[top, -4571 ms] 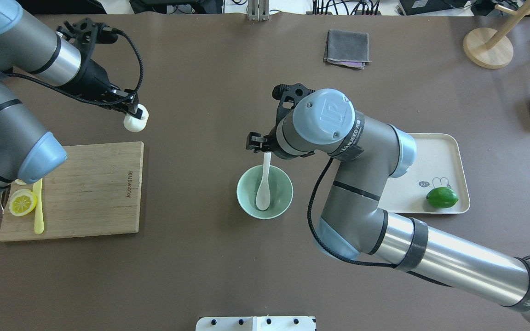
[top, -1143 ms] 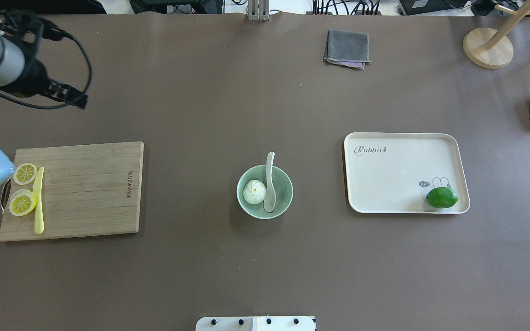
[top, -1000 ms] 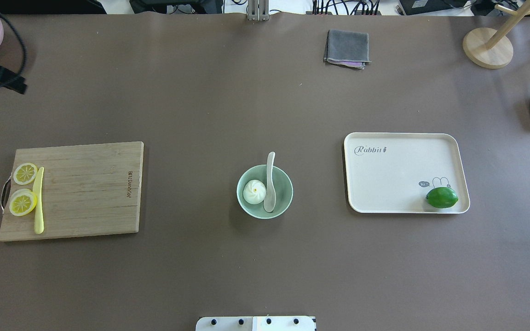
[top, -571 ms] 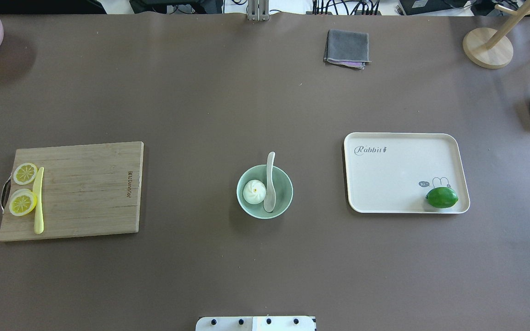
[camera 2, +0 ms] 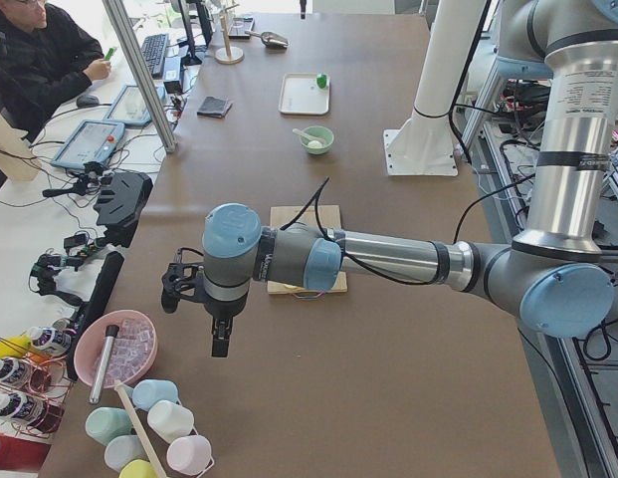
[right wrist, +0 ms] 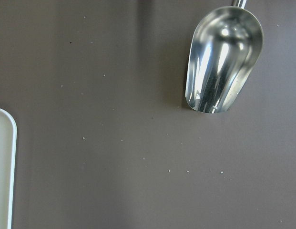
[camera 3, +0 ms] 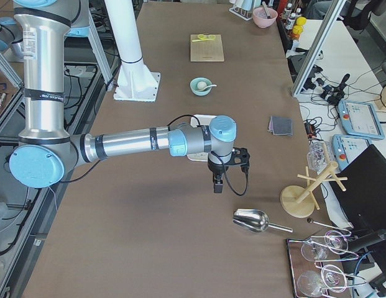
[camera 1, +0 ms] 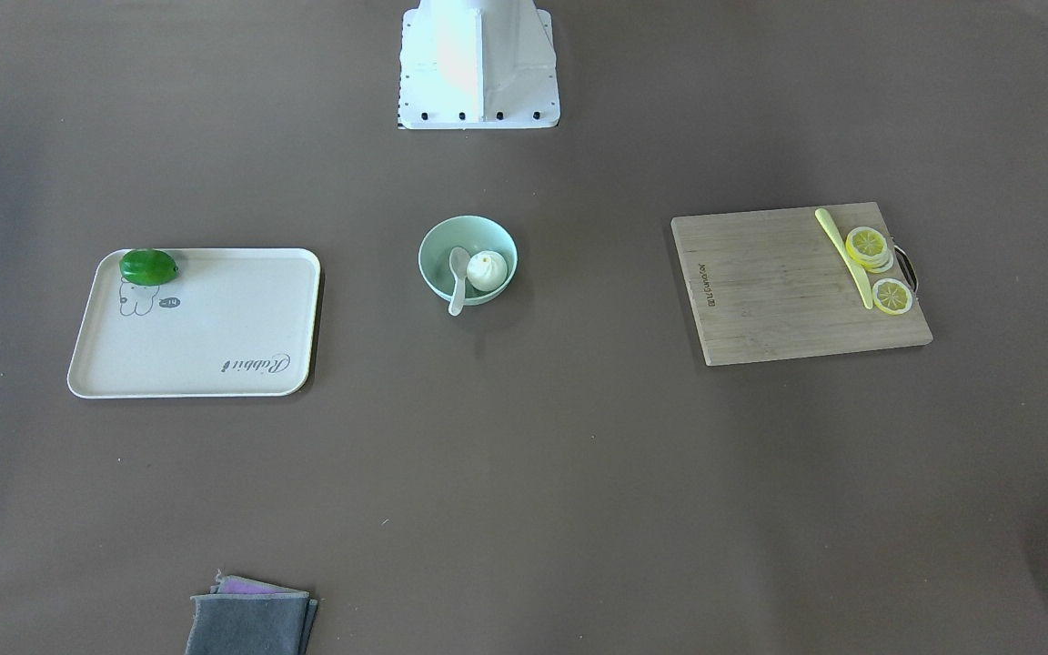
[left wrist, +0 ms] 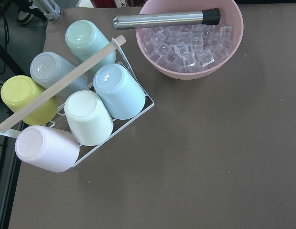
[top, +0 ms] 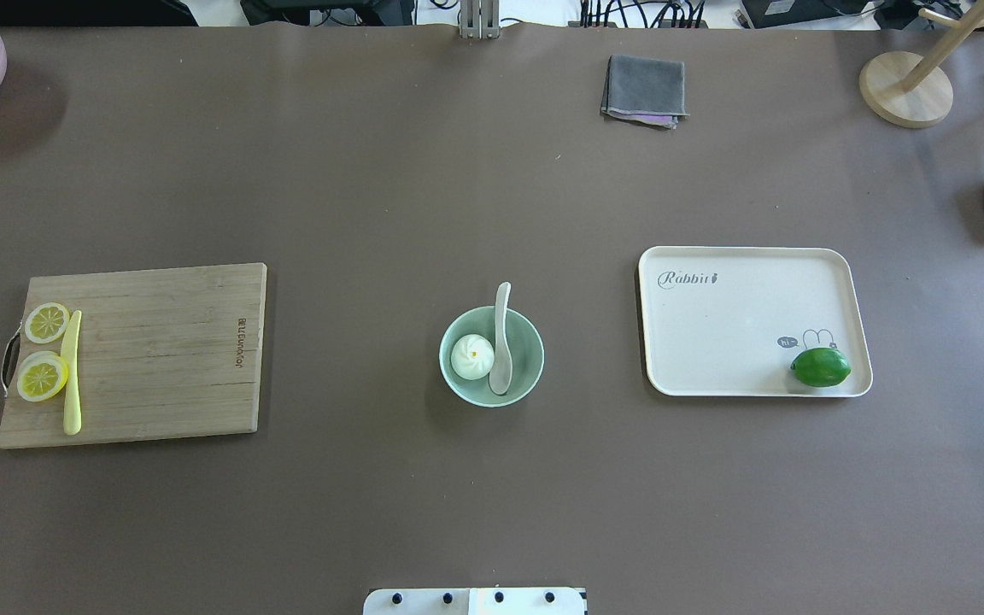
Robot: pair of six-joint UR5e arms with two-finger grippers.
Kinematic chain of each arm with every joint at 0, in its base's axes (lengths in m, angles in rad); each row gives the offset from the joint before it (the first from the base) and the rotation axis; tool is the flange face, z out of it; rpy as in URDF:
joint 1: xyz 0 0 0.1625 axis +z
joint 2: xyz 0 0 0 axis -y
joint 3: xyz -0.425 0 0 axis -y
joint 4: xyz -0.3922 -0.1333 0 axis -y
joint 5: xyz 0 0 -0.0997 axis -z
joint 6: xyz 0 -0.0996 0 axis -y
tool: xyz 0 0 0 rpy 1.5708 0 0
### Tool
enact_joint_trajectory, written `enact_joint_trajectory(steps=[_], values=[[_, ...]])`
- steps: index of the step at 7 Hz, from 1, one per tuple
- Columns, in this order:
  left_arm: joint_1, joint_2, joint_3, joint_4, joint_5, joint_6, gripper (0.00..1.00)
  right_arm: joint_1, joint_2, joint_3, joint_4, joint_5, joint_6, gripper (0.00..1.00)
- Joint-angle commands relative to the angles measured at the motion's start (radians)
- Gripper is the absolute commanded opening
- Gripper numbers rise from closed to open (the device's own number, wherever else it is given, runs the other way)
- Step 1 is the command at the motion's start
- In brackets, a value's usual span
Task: Put spoon and bun in bowl
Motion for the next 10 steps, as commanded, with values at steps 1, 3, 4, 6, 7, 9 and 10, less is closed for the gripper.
enact_joint_trajectory(steps=[1,3,4,6,7,9,10], values=[[-0.003,0.033,-0.019,-0.006,-0.009,-0.002,0.98,0.04,-0.008,-0.012,-0.035,-0.005,-0.012,1.0],[0.04,0.033,-0.063,-0.006,-0.012,-0.014,0.98,0.052,-0.052,-0.017,-0.026,0.003,-0.021,1.0],[0.096,0.051,-0.065,-0.008,-0.006,-0.014,0.98,0.066,-0.06,-0.011,-0.025,0.009,-0.021,1.0],[0.152,0.051,-0.071,-0.008,-0.001,-0.014,0.98,0.066,-0.057,-0.015,-0.029,0.006,-0.02,1.0],[0.151,0.051,-0.077,-0.008,-0.001,-0.014,0.98,0.066,-0.059,-0.015,-0.029,0.006,-0.017,1.0],[0.151,0.048,-0.074,-0.008,-0.001,-0.013,0.98,0.066,-0.06,-0.015,-0.035,0.006,-0.015,1.0],[0.151,0.044,-0.073,-0.006,0.0,-0.013,0.98,0.066,-0.059,-0.015,-0.033,0.004,-0.013,1.0]])
